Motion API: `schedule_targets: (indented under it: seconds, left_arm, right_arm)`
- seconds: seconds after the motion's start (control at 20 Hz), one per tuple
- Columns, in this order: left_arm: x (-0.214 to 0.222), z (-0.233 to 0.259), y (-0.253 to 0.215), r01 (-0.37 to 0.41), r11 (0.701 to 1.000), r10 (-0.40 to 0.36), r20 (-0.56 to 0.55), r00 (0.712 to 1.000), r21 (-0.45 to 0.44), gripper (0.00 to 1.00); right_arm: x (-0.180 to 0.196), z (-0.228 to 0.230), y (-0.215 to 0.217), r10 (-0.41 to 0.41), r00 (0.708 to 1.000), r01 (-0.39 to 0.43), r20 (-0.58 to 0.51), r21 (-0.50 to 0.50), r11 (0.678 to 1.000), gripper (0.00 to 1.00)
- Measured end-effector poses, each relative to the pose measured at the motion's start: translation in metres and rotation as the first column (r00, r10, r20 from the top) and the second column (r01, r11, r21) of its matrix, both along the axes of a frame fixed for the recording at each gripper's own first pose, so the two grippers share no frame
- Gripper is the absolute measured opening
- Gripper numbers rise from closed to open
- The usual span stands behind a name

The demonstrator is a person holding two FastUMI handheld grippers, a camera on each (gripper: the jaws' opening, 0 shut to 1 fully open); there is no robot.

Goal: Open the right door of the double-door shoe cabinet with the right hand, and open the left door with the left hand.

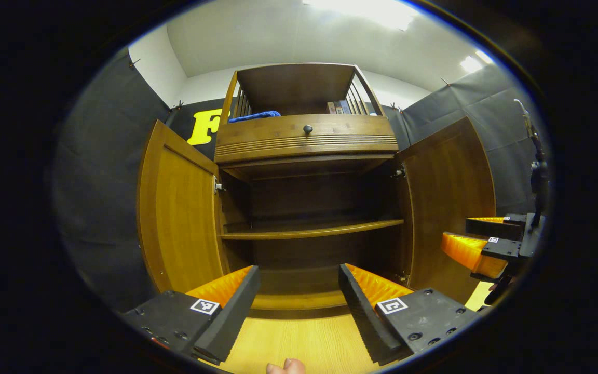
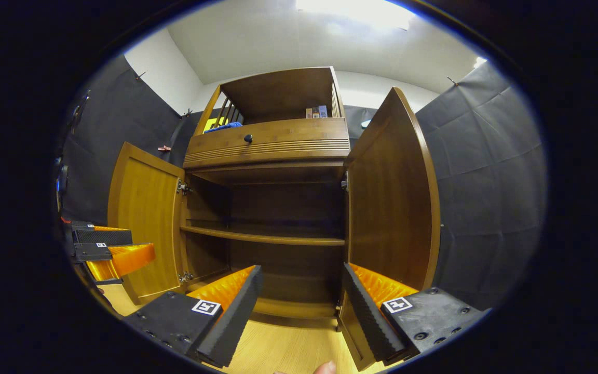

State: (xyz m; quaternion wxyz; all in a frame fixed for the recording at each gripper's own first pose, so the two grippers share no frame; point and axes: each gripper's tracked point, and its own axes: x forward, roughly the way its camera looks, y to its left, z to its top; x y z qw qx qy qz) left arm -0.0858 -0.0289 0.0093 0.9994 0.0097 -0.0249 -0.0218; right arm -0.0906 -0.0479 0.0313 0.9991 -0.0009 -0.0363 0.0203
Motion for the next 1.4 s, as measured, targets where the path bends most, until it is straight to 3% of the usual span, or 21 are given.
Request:
schedule_targets:
  seconds: [0.4,0.45,0.7,0.75,0.9,1.0,1.2,1.4]
  left_arm:
    - [-0.0006,-0.0003,0.0052,-0.007,1.0,0.007,0.003,1.0,-0.005,0.95]
    - [-0.0003,-0.0011,0.0058,-0.007,1.0,0.007,0.004,1.0,-0.005,0.94]
    - [0.0005,-0.0015,0.0059,-0.006,1.0,0.006,0.003,1.0,-0.003,0.94]
    - [0.0004,-0.0026,0.0055,-0.006,1.0,0.006,0.003,1.0,-0.002,0.94]
    - [0.0005,-0.0026,0.0039,-0.002,1.0,0.002,0.002,1.0,0.0,0.94]
    - [0.0014,-0.0025,0.004,-0.003,1.0,0.003,0.001,1.0,0.002,0.94]
    - [0.0009,-0.0017,0.0048,-0.005,1.0,0.005,0.002,1.0,-0.001,0.94]
    - [0.0023,-0.0004,0.0039,-0.007,1.0,0.007,0.005,1.0,-0.004,0.94]
  right_arm:
    - [0.0007,0.0004,0.0021,0.011,1.0,-0.011,-0.003,-0.004,1.0,0.98]
    - [0.0005,0.0006,0.002,0.011,1.0,-0.011,-0.003,-0.003,1.0,0.94]
    - [0.0007,0.0011,0.0027,0.015,1.0,-0.015,-0.002,-0.003,1.0,0.97]
    - [0.001,0.0009,0.0026,0.014,1.0,-0.014,-0.001,-0.005,1.0,0.94]
    - [0.0006,0.0014,0.0031,0.013,1.0,-0.013,-0.001,-0.004,1.0,1.0]
    - [0.0009,0.0016,0.0034,0.016,1.0,-0.016,-0.002,-0.002,1.0,0.94]
    - [0.001,0.0024,0.0027,0.009,1.0,-0.009,0.002,-0.009,1.0,0.98]
    - [0.0005,0.0031,0.0022,0.005,1.0,-0.005,0.002,-0.004,1.0,0.94]
